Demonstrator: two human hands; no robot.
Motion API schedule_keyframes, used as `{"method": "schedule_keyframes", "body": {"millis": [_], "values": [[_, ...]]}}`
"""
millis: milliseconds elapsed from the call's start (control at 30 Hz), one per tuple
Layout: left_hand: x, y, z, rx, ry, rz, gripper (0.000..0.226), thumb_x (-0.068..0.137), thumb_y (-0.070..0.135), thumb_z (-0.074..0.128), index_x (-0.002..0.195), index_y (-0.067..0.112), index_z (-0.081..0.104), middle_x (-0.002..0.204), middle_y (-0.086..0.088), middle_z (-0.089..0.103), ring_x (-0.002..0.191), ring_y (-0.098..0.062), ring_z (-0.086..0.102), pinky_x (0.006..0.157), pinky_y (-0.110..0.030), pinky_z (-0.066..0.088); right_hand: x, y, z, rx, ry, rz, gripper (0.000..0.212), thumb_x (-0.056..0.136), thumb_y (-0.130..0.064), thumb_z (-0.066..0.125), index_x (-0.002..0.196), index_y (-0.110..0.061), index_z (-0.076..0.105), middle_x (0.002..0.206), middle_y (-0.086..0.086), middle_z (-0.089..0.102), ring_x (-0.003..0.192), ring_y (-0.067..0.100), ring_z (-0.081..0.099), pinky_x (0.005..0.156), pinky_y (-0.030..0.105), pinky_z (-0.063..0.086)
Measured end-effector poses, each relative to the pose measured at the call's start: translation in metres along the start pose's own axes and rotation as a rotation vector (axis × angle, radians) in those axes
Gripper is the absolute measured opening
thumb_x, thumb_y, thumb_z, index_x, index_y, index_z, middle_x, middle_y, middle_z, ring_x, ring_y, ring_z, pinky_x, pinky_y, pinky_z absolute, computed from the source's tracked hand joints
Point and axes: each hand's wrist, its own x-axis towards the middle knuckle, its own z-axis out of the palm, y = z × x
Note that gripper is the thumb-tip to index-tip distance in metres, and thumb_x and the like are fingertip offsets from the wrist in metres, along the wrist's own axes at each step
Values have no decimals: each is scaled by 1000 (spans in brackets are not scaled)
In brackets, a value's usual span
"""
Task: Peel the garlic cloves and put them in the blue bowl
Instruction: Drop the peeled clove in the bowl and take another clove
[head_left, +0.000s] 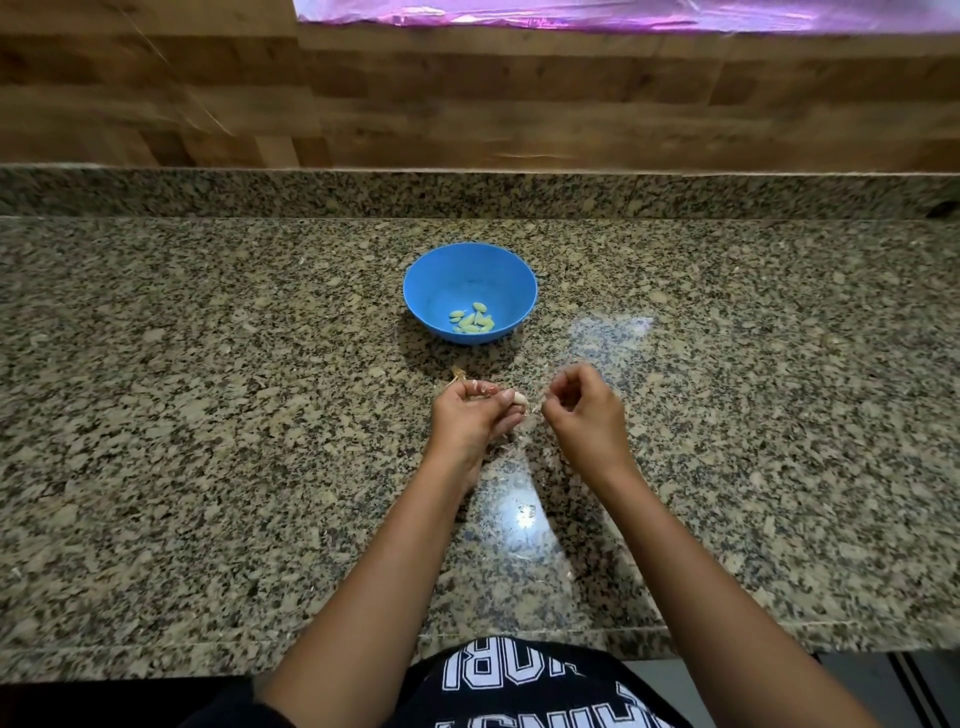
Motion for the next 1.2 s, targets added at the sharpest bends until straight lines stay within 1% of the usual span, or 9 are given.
{"method": "schedule_keyframes", "body": {"millis": [100,233,333,567,667,867,933,1033,1200], "values": [[2,-2,-4,23,21,-2,15,84,-6,61,94,1,52,83,-17,66,68,-19,68,63,-22,58,1,5,-2,-25,-70,63,13,95,-11,50,103,-8,59,80,-5,57,67,2,53,51,5,42],[2,-3,-2,93,28,13,15,84,-4,62,92,3,52,86,-15,66,72,-19,67,68,-24,59,-1,3,0,-148,-184,-4,16,93,-20,55,102,-10,64,80,-8,59,67,0,53,53,8,44],[1,-2,0,146,15,60,17,84,-4,63,86,7,50,80,-13,65,64,-15,66,59,-19,56,-1,2,1,-189,-153,-42,14,90,-17,59,99,-11,67,79,-8,60,70,1,55,62,12,48],[1,-6,6,178,30,135,23,84,-4,64,83,10,46,84,-18,66,62,-13,66,53,-16,52,3,4,7,-196,-78,-54,11,87,-13,64,92,-5,68,78,3,66,64,7,58,59,13,48],[1,-8,5,190,20,153,22,84,-5,64,83,9,47,82,-17,66,65,-15,68,59,-19,56,1,6,8,-186,-68,-59,7,86,-10,64,89,-5,67,76,2,64,62,6,57,55,10,47],[6,-12,0,362,1,186,24,85,-4,63,79,12,46,80,-11,65,66,-16,65,63,-24,56,-1,10,8,-141,-92,-3,7,86,-13,64,86,-6,65,74,1,63,63,9,57,58,16,50],[7,-9,-3,398,-39,164,24,85,-4,62,80,12,45,80,-12,64,67,-17,64,67,-28,56,0,11,8,-118,-110,34,7,86,-14,64,86,-7,66,75,4,64,63,11,56,59,21,50],[8,-5,-5,440,-100,114,22,86,-2,62,82,11,45,85,-15,63,72,-20,63,74,-33,56,3,10,6,-76,-135,95,5,87,-10,62,86,-7,65,75,6,64,62,12,56,53,18,46],[9,-5,-8,398,-130,27,18,87,-7,57,87,8,48,85,-16,63,71,-19,64,63,-22,57,11,7,1,32,-141,193,11,93,-13,54,87,-9,62,79,7,65,65,15,60,58,23,51]]}}
